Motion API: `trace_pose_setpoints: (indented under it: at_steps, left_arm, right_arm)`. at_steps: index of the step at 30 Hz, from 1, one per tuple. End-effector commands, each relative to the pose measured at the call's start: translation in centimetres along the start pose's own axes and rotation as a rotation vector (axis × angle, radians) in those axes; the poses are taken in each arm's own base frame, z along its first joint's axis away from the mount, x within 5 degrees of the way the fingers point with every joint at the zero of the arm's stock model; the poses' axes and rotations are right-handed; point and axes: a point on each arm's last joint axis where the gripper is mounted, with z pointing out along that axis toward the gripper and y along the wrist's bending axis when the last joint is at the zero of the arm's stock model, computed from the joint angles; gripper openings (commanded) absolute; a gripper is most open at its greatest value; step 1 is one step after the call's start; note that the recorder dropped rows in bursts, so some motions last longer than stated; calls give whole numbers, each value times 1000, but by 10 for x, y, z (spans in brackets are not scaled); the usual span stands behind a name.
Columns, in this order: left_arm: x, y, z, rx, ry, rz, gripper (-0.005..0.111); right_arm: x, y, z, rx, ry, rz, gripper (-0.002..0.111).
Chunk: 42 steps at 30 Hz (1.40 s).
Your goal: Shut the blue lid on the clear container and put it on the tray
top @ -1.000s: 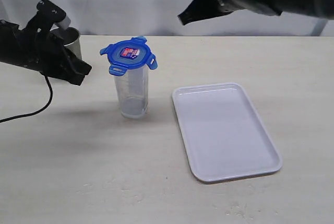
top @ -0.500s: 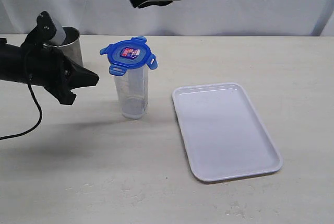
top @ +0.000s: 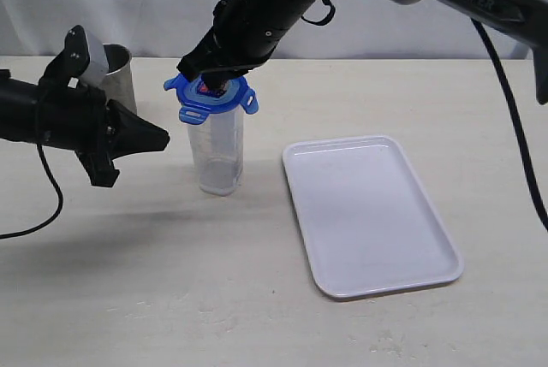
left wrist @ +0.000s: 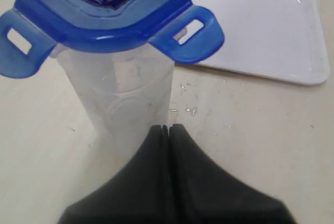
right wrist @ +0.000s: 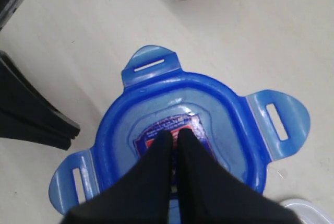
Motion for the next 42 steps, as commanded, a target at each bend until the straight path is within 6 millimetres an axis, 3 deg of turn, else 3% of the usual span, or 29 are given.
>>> trace_pose_setpoints:
  at_steps: [1,9,12,16,18,20,22,35,42]
  left_arm:
    - [2,3,0,-31,20,30,0]
    - [11,9,12,-10,-8,-45,0]
    - [19,15,21,14,-3,-67,11]
    - [23,21,28,25,-4,-79,44]
    - [24,22,28,12,2,-81,68]
    - [23,23,28,2,2,-85,83]
    - [21,23,31,-28,-3,-103,90]
    - [6,4,64,-39,84,-13,92]
    - [6,7,65,-88,74,-56,92]
  right_arm:
    - [2,0,5,-4,31,-6,4]
    - [8,-3,16,-2,80,-7,4]
    - [9,-3,16,-5,87,-14,4]
    - [9,-3,16,-7,90,-27,4]
    - [9,-3,16,-7,90,-29,4]
    - [10,-3,16,-8,92,-29,4]
    - [10,-3,16,-8,92,-33,4]
    - [10,-3,16,-8,92,-33,4]
    - [10,-3,16,-8,92,-28,4]
